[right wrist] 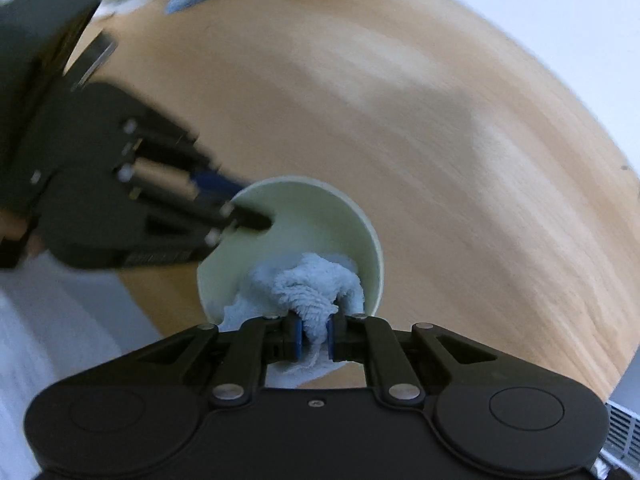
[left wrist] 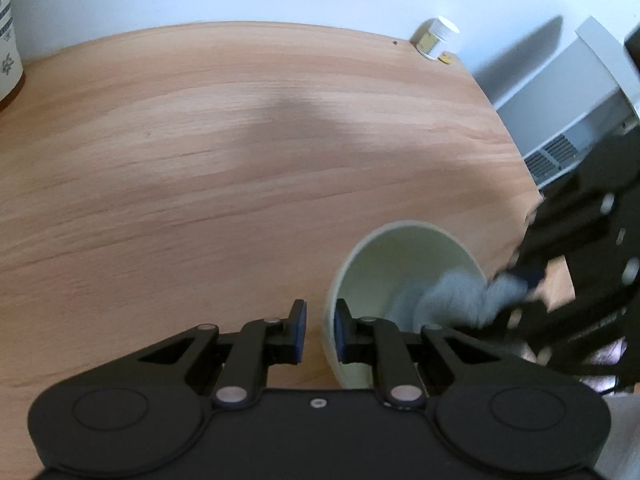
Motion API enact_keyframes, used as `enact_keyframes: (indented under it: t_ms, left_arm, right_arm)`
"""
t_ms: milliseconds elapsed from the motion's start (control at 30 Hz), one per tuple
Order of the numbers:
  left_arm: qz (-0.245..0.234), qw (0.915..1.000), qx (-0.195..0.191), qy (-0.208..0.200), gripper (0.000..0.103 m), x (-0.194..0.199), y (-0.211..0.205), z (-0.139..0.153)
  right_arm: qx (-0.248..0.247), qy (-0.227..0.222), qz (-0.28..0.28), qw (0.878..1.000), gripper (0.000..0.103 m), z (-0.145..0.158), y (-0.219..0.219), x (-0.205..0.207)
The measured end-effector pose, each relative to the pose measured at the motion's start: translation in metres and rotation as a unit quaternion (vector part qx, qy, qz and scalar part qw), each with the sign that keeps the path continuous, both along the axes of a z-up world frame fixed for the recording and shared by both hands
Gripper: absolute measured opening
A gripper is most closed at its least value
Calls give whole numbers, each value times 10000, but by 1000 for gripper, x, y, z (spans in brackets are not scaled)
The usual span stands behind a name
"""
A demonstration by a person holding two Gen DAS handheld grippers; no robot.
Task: Clean bowl
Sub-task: 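Hold the tilted bowl with the left tool while the right tool wipes inside with the cloth, then hold the bowl with the left tool while the right tool scrubs the inner wall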
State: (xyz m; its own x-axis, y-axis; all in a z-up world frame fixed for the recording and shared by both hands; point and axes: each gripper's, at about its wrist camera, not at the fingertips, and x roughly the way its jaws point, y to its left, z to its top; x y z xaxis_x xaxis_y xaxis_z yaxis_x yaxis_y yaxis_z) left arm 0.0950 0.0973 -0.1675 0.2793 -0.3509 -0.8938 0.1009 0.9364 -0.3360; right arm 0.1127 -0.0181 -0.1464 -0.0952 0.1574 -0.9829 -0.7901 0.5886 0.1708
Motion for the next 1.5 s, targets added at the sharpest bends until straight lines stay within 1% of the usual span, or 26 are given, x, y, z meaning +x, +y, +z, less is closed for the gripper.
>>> enact_keyframes:
  t_ms: [67,167,333,500,667,800,867,933,1033,1067,1100,1167,1433,1500]
  left_arm:
    - [-7,10000,26,-10,13,0,-1,0]
    - [24,10000,-4,3,13,-1,0,0]
    - [9,10000,6,5,14,-1,2,0]
    - [41,10000,23,2,14,1,2,0]
    - [288,9996,56,17,11,5,8,-2]
    - [517,9986,-79,11,10,9,17,-4]
    - [606,9980,-192,18,10,10,21,-5]
    - [702,9971,-280,67,10,9,23,-7]
    - [949,9942,-462,189,10,8,26,-11]
    - [1014,9933,-500,233,10,9,27,-12]
    - [1155,9910,-595,335,10,10,30,-13]
    - [1300,9880,-712,425,10,10,34,-15]
    - [1469,9849,-810,438,12,5,38,-19]
    - [1475,9850,-780,440,12,4,39,-19]
  right_arm:
    - [-117,100,246,9996,12,-7,4,-8]
    - [-253,6,645,9976,12,-15,12,-22]
    - [-294,-96,854,9959,12,-26,17,-33]
    - [-247,-352,838,9956,12,-34,21,-43]
    - [-90,-817,752,9938,11,-34,27,-50]
    - [78,-1328,473,9900,11,-31,31,-51]
    - [124,-1426,336,9891,11,-28,30,-51]
    - [261,-1284,154,9913,12,-21,24,-48]
    - [673,-711,-264,9948,12,-2,8,-38]
    - [891,-440,-454,9940,12,5,1,-34]
    - [1055,-263,-605,9922,12,9,-3,-32]
    - [1217,-52,-707,9900,12,8,-4,-31]
    - [1223,76,-397,9917,12,-26,20,-40]
    - [1177,2,-278,9927,12,-34,28,-34]
